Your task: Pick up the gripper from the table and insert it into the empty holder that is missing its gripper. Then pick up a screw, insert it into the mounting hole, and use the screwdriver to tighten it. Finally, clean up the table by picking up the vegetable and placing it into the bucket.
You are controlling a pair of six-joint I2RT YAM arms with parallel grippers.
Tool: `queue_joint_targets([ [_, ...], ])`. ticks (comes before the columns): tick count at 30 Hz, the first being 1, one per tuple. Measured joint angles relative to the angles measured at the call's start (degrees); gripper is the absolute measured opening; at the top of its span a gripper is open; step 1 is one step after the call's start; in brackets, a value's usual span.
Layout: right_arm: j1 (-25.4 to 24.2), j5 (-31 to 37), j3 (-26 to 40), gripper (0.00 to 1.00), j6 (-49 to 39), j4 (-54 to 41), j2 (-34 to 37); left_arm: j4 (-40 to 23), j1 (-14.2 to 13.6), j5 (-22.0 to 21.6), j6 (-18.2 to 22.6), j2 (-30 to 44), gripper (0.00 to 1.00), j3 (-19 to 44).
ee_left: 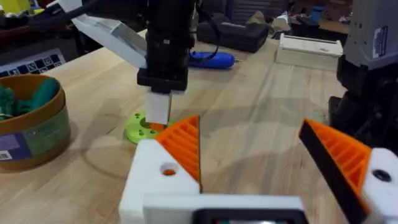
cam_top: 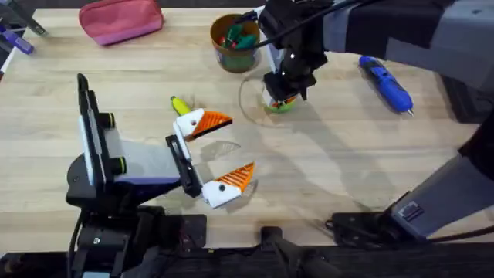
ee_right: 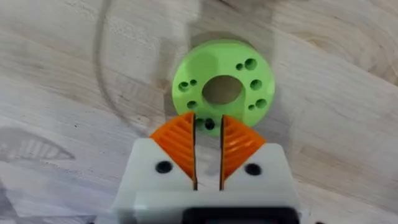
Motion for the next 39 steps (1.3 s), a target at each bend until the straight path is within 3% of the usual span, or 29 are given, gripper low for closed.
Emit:
queue_joint_targets([
  [12,0.3,0.2,-0.8,0.133,0.0,0.3,0.0,0.0,0.0,0.0,0.0,0.0,0.985,0.0],
  [21,0.3,0.6,-0.8,0.006,0.1,1.1,0.0,0.0,0.0,0.0,0.0,0.0,0.985,0.0],
  [39,0.3,0.6,-0.8,0.004,0.1,1.0,0.0,0.0,0.0,0.0,0.0,0.0,0.986,0.0],
])
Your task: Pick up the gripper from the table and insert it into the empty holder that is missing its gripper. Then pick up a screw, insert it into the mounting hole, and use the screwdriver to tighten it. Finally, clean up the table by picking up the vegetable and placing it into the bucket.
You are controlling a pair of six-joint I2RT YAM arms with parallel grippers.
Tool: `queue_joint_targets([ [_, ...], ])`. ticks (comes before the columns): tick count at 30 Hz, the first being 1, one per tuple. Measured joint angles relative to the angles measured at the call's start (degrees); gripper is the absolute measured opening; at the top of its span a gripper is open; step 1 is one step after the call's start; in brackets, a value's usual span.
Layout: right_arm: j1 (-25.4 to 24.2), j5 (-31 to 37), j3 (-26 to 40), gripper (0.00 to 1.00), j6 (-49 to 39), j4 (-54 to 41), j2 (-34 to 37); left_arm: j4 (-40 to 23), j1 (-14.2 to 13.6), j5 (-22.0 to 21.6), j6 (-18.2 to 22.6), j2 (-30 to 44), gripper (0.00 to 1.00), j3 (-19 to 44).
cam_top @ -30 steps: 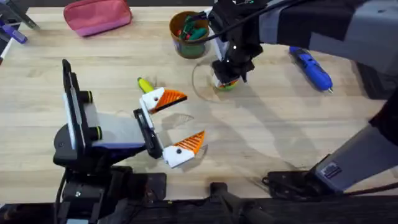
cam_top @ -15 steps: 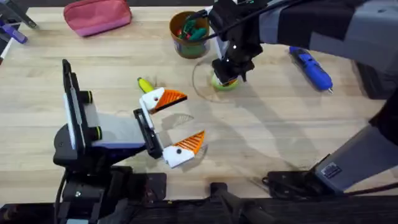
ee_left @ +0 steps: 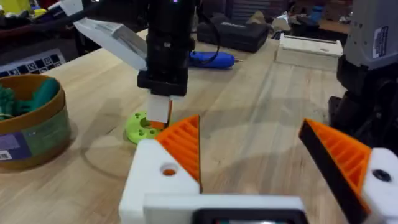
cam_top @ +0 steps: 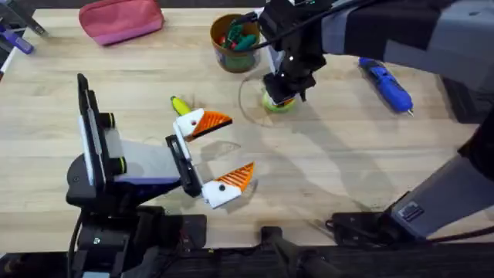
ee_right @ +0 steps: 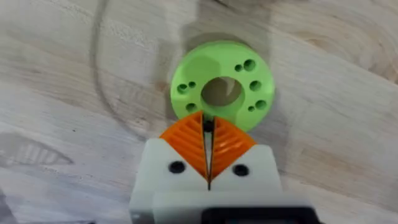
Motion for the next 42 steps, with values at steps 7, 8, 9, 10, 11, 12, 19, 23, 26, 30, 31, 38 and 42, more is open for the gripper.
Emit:
queue_joint_targets([
  [7,0.0,0.0,0.0,0.004,0.0,-0.3,0.0,0.0,0.0,0.0,0.0,0.0,0.986,0.0],
  [8,0.0,0.0,0.0,0.004,0.0,-0.4,0.0,0.0,0.0,0.0,0.0,0.0,0.986,0.0],
  [9,0.0,0.0,0.0,0.004,0.0,-0.4,0.0,0.0,0.0,0.0,0.0,0.0,0.986,0.0],
  [10,0.0,0.0,0.0,0.004,0.0,-0.4,0.0,0.0,0.0,0.0,0.0,0.0,0.986,0.0],
  [11,0.0,0.0,0.0,0.004,0.0,-0.4,-0.1,0.0,0.0,0.0,0.0,0.0,0.986,0.0],
  [12,0.0,0.0,0.0,0.004,0.0,-0.5,-0.2,0.0,0.0,0.0,0.0,0.0,0.986,0.0],
  [19,0.0,0.0,0.0,0.004,0.0,-0.6,-2.4,0.0,0.0,0.0,0.0,0.0,0.986,0.0],
  [23,0.0,0.0,0.0,0.004,0.0,-0.7,-3.4,0.0,0.0,0.0,0.0,0.0,0.986,0.0],
  [26,0.0,0.0,0.0,0.004,0.0,-0.9,-3.6,0.0,0.0,0.0,0.0,0.0,0.985,0.0],
  [30,0.0,0.0,0.0,0.004,0.0,-1.1,-4.3,0.0,0.0,0.0,0.0,0.0,0.986,0.0],
  [31,0.0,0.0,0.0,0.004,0.0,-1.2,-4.7,0.0,0.0,0.0,0.0,0.0,0.986,0.0],
  [38,0.0,0.0,0.4,0.004,0.0,-5.0,-9.3,0.0,0.0,0.0,0.0,0.0,0.986,0.0],
  [42,0.0,0.0,3.1,0.004,-0.1,-9.6,-12.1,0.0,0.0,0.0,0.0,0.0,0.986,0.0],
])
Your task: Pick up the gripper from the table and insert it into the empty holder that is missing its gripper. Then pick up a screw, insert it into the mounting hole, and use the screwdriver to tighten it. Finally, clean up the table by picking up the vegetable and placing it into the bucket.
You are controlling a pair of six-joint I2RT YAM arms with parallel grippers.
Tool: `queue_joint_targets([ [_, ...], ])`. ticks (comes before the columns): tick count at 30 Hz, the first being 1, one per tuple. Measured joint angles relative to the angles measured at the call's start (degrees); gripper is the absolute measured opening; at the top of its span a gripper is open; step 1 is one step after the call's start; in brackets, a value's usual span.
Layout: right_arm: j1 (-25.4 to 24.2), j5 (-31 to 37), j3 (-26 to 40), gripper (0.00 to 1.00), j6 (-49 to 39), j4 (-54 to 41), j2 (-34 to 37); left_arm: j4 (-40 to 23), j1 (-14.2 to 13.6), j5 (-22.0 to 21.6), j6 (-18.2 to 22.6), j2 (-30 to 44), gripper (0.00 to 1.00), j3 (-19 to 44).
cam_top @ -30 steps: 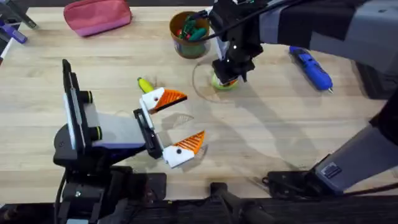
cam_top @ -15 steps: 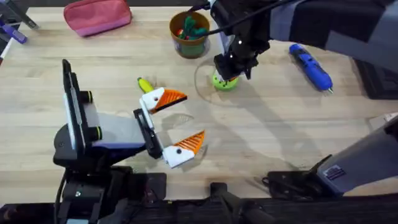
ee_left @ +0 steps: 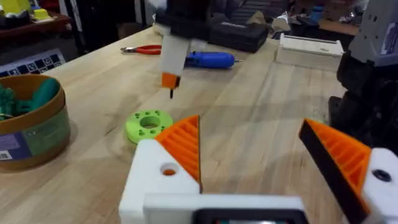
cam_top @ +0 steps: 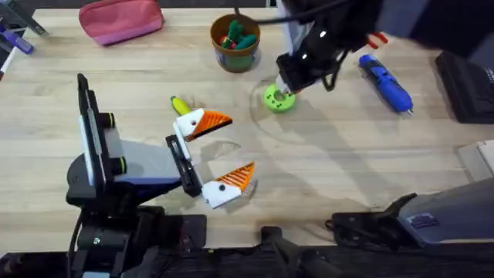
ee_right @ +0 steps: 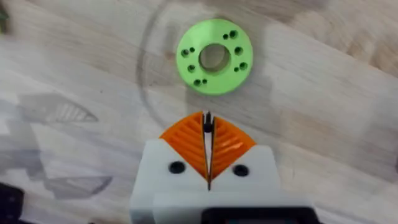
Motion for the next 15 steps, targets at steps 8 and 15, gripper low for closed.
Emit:
queue_joint_targets([
  [8,0.0,0.0,13.5,0.004,-1.0,-14.9,-2.7,0.0,0.0,0.0,0.0,0.0,0.986,0.0],
  [15,3.0,0.2,25.4,0.004,-2.7,-22.7,-2.8,0.0,0.0,0.0,0.0,0.0,0.986,0.0],
])
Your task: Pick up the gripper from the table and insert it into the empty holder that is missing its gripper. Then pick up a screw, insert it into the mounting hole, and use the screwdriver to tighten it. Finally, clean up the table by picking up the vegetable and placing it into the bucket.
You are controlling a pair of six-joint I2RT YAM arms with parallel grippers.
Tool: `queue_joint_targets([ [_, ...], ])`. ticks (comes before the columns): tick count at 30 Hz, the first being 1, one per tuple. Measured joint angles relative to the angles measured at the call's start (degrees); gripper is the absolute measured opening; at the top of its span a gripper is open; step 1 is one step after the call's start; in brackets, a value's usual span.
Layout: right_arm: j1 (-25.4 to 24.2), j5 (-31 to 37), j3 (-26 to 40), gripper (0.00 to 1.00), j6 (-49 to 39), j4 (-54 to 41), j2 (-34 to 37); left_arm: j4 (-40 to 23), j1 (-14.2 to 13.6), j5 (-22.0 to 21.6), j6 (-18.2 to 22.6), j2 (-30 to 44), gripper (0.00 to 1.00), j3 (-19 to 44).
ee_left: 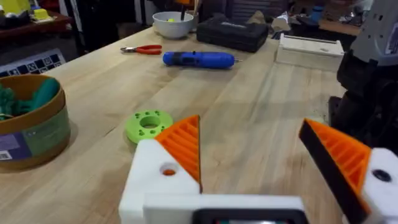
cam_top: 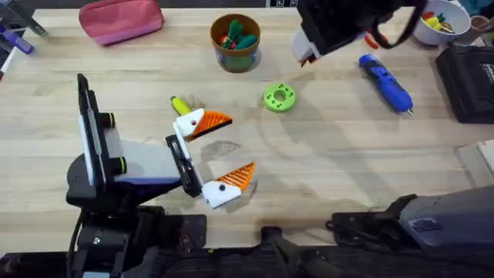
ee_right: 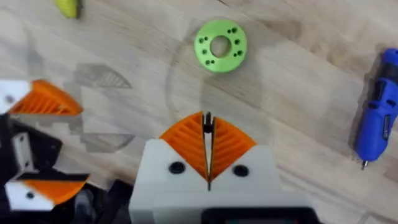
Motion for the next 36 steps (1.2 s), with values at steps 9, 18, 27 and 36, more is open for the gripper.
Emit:
queue_joint_targets([
  [9,10.7,0.0,4.8,0.004,-1.7,-0.9,0.0,0.0,0.0,0.0,0.0,0.0,0.986,0.0],
  [18,17.5,0.0,8.1,0.004,-2.0,-3.2,3.4,0.0,0.0,0.0,0.0,0.0,0.985,0.0],
  [27,22.7,0.0,17.1,0.004,-4.3,-6.5,10.5,0.0,0.0,0.0,0.0,0.0,0.985,0.0],
  [36,28.1,0.0,20.8,0.004,-9.2,-4.9,14.4,0.0,0.0,0.0,0.0,0.0,0.986,0.0],
])
